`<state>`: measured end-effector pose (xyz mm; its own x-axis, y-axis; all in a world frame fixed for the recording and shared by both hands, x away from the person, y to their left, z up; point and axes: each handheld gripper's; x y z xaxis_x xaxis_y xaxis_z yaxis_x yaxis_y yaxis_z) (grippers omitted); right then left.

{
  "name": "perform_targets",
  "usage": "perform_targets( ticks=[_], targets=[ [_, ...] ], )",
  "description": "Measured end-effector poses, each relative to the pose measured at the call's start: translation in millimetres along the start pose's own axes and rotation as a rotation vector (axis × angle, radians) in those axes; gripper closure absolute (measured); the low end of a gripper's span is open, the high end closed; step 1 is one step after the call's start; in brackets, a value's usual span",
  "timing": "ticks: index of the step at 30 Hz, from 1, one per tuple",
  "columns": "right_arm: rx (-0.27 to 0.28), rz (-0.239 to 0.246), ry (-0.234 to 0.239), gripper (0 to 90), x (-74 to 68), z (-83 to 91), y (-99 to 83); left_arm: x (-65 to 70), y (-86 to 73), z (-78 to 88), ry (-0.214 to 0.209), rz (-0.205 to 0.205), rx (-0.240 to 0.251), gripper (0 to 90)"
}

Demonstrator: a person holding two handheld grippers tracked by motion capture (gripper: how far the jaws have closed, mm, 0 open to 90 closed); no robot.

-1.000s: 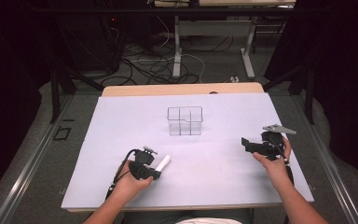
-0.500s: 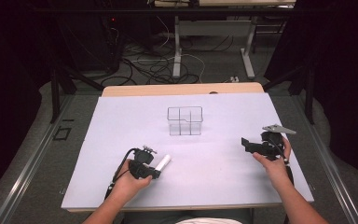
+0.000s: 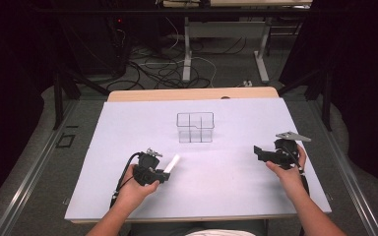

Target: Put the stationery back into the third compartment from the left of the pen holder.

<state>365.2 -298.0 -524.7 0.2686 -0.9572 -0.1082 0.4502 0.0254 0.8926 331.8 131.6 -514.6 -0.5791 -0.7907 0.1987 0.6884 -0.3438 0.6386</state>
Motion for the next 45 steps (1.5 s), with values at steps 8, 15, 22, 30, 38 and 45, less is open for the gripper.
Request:
perform_targets(
  ticks=[8, 15, 22, 30, 38, 45],
  targets=[
    [-0.014, -0.018, 0.022, 8.7, -4.9, 0.1, -0.1, 3.1, 4.3, 7.3, 0.011, -0.017, 0.123, 71.4],
    [-0.018, -0.016, 0.055, 8.5, -15.0, -0.8, 0.2, 2.0, 6.9, 15.5, 0.023, -0.016, 0.222, 71.4],
    [-0.033, -0.037, 0.082, 8.4, -26.7, -4.5, -1.9, 0.3, 7.8, 21.3, 0.024, -0.005, 0.294, 71.4],
    [-0.027, -0.042, 0.161, 8.3, -40.7, -3.4, -0.4, -0.6, 8.6, 25.2, 0.018, 0.012, 0.363, 71.4],
    [0.016, -0.060, 0.244, 8.3, -60.9, 0.5, 8.9, 1.6, 8.5, 29.4, 0.025, 0.007, 0.415, 71.4],
    [-0.015, -0.144, 0.300, 8.3, -84.8, -6.9, 14.7, -1.1, 8.2, 29.8, 0.019, 0.014, 0.406, 71.4]
  ],
)
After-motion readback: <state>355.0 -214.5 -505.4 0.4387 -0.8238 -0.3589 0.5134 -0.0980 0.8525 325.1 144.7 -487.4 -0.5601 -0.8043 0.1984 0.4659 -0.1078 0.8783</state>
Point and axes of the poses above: each handheld gripper's, and its own axes: z roughly backward along the jaws, y roughly out of its top, x roughly to its right, and after that the axes turned 8 degrees about x, right-handed
